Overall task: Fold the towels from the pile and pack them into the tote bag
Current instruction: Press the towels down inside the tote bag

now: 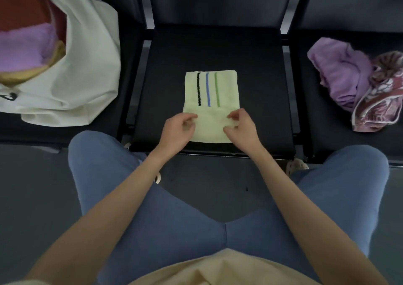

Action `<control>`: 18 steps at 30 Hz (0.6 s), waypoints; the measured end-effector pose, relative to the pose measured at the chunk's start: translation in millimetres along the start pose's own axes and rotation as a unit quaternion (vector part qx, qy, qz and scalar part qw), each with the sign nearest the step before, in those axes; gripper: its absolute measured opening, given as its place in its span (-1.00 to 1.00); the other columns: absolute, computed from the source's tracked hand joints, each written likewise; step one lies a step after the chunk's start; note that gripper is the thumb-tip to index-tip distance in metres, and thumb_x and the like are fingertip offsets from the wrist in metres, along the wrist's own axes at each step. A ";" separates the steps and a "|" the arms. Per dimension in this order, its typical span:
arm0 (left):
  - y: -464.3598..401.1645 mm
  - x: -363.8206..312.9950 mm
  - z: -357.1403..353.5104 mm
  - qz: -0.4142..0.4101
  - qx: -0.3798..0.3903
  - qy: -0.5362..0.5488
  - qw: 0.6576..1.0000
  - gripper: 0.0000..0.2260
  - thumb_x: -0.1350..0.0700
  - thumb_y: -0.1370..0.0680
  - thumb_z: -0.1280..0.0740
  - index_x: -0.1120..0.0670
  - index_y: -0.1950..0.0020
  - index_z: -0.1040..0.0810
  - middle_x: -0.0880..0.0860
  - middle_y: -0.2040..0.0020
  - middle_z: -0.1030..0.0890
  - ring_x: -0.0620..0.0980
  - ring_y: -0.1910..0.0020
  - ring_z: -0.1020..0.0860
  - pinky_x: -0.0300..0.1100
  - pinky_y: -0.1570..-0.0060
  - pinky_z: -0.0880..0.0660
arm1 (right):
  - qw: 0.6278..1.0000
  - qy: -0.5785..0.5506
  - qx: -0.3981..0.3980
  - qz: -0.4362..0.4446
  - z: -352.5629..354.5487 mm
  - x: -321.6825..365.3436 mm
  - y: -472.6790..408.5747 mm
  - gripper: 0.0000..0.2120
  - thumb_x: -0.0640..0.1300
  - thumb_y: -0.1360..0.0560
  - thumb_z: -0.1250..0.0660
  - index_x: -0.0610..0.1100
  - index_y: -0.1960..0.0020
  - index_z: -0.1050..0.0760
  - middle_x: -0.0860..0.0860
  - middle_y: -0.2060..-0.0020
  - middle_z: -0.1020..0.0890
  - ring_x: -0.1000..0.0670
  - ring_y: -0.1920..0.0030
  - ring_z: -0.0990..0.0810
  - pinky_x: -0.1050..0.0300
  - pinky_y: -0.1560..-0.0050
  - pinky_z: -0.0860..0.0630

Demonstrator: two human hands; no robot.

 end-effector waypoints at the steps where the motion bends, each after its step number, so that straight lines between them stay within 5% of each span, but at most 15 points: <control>1: 5.4 -1.5 -1.0 -0.057 0.033 -0.078 0.995 -0.77 0.23 -0.57 -0.29 0.17 -0.20 -0.60 0.03 -0.16 -0.62 -0.11 -0.11 -0.56 -0.34 -0.13 -0.44 | 0.996 0.067 0.031 0.040 -1.2 -2.0 4.5 -0.63 -0.29 -0.42 -0.32 -0.19 -0.22 -0.39 -0.03 -0.16 -0.47 0.04 -0.16 -0.44 0.27 -0.06 -0.35; 5: 17.4 2.1 -9.4 -0.190 0.136 -0.252 0.939 -0.82 0.26 -0.53 -0.31 0.27 -0.10 -0.58 0.16 -0.17 -0.60 0.11 -0.19 -0.55 0.00 -0.11 -0.53 | 0.932 0.299 0.159 0.132 -12.8 -16.5 12.6 -0.35 -0.37 -0.44 -0.26 -0.26 -0.49 -0.16 -0.12 -0.51 -0.17 -0.07 -0.51 -0.12 0.15 -0.43 -0.20; 7: 12.7 4.0 -11.7 -0.206 0.169 -0.307 0.914 -0.83 0.30 -0.48 -0.30 0.26 -0.04 -0.59 0.15 -0.11 -0.59 0.11 -0.12 -0.56 0.04 0.01 -0.55 | 0.903 0.370 0.156 0.154 -16.0 -20.6 9.4 -0.27 -0.40 -0.43 -0.23 -0.24 -0.54 -0.05 -0.09 -0.55 -0.04 -0.03 -0.55 0.02 0.09 -0.49 -0.12; 10: 4.9 -2.5 -12.5 -0.201 0.188 -0.358 0.892 -0.95 0.28 -0.45 -0.28 0.19 0.16 -0.52 0.06 0.06 -0.56 0.08 0.08 -0.57 -0.04 0.23 -0.49 | 0.894 0.391 0.106 0.191 -16.1 -19.5 5.5 -0.32 -0.44 -0.42 -0.22 -0.25 -0.52 -0.14 -0.11 -0.53 -0.16 -0.07 -0.53 -0.07 0.04 -0.45 -0.14; 13: 1.8 -11.5 -14.3 -0.175 0.193 -0.389 0.884 -0.90 0.24 -0.47 -0.26 0.12 0.25 -0.42 0.06 0.17 -0.54 0.09 0.19 -0.55 -0.12 0.30 -0.36 | 0.890 0.388 0.075 0.225 -12.0 -17.5 2.0 -0.53 -0.36 -0.46 -0.23 -0.26 -0.37 -0.38 -0.13 -0.37 -0.43 -0.12 -0.40 -0.33 0.02 -0.33 -0.30; 16: 2.1 -20.5 -7.8 -0.137 0.177 -0.353 0.909 -0.90 0.14 -0.45 -0.30 0.16 0.18 -0.55 0.03 0.24 -0.57 0.04 0.24 -0.52 -0.12 0.28 -0.41 | 0.903 0.364 0.072 0.218 1.8 -12.6 3.0 -0.86 -0.24 -0.47 -0.21 -0.22 0.02 -0.51 -0.10 0.10 -0.60 -0.15 0.05 -0.56 0.10 0.15 -0.43; 18: 8.2 -27.5 0.4 -0.104 0.176 -0.273 0.940 -0.90 0.09 -0.44 -0.34 0.10 0.13 -0.60 -0.07 0.31 -0.55 -0.08 0.31 -0.47 -0.16 0.28 -0.41 | 0.924 0.323 0.082 0.186 14.6 -12.4 7.8 -0.86 -0.18 -0.47 -0.22 -0.20 0.06 -0.52 -0.08 0.24 -0.60 -0.12 0.21 -0.56 0.08 0.32 -0.42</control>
Point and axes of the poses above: each hand's wrist, its own y-axis away from the middle knuckle, its own z-axis out of the back of the hand, x = y × z, the point moved 4 cm from there along -y, towards the middle knuckle
